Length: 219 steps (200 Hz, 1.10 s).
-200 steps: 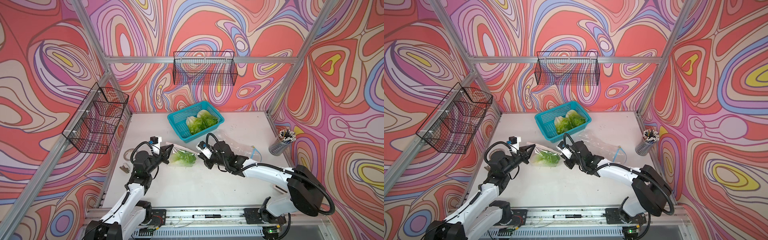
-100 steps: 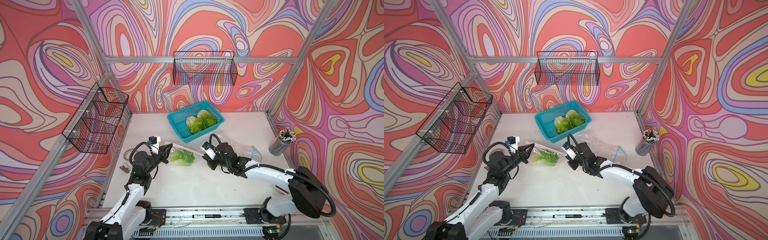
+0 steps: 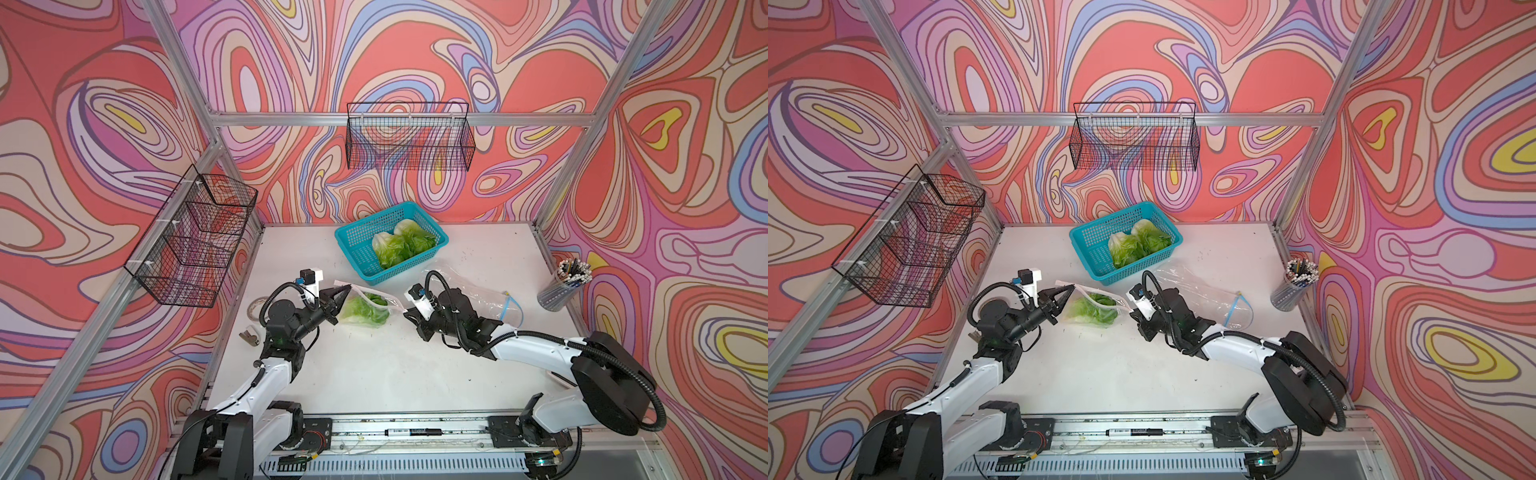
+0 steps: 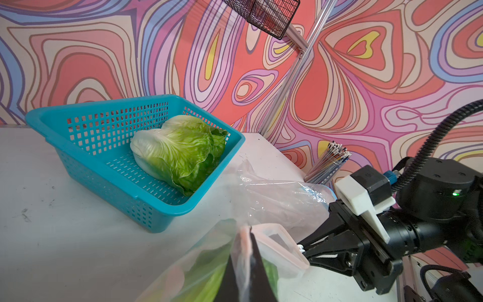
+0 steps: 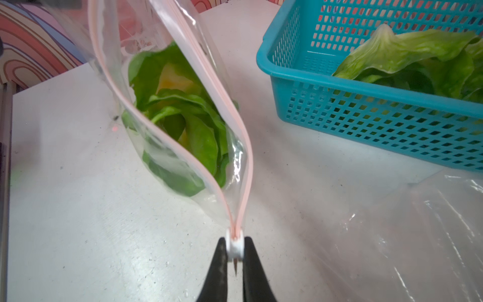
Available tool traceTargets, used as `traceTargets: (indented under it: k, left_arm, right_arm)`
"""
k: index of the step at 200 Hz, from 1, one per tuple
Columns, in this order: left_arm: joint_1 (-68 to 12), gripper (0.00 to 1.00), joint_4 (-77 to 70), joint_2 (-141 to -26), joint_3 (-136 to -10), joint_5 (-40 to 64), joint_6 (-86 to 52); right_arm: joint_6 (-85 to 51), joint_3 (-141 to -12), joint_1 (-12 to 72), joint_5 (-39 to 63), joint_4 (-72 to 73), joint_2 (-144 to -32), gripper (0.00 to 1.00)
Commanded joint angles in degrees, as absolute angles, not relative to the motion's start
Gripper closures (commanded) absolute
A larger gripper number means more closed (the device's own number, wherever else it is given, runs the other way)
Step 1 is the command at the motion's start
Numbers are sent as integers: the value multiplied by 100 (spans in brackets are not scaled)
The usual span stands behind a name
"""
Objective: Open the zip-top bag and take out the chinese cabbages
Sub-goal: Unzip the zipper on the zipper food storage bag.
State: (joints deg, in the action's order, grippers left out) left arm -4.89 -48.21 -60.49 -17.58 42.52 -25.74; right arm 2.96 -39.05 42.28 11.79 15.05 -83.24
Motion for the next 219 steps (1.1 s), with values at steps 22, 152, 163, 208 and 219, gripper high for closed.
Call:
traceTargets:
  k: [22,152,163,208,219]
  left_arm:
    - [-646,94,-4637,-5903,-1858,4419,-2267]
    - [-1246,96,-3678,-5695,-2118,3921,-1495]
    - [-1273,96,-3663,-5708,-2125,3905,-1460]
    - [-1316,96,-3544,-5687,-2125,3910,-1355]
    - [-1318,96,-3545,-5691,-2119,3916,-1345]
  right_arm:
    - [57,-3849,4210,1439,2181,-8507,100]
    - [-56,-3729,4210,1211,1848,-8782,100]
    - [-97,-3725,4210,1222,1813,-8804,100]
    - [-421,-3651,4176,1248,1705,-8663,87]
    - [-489,-3677,4158,1315,1697,-8600,81]
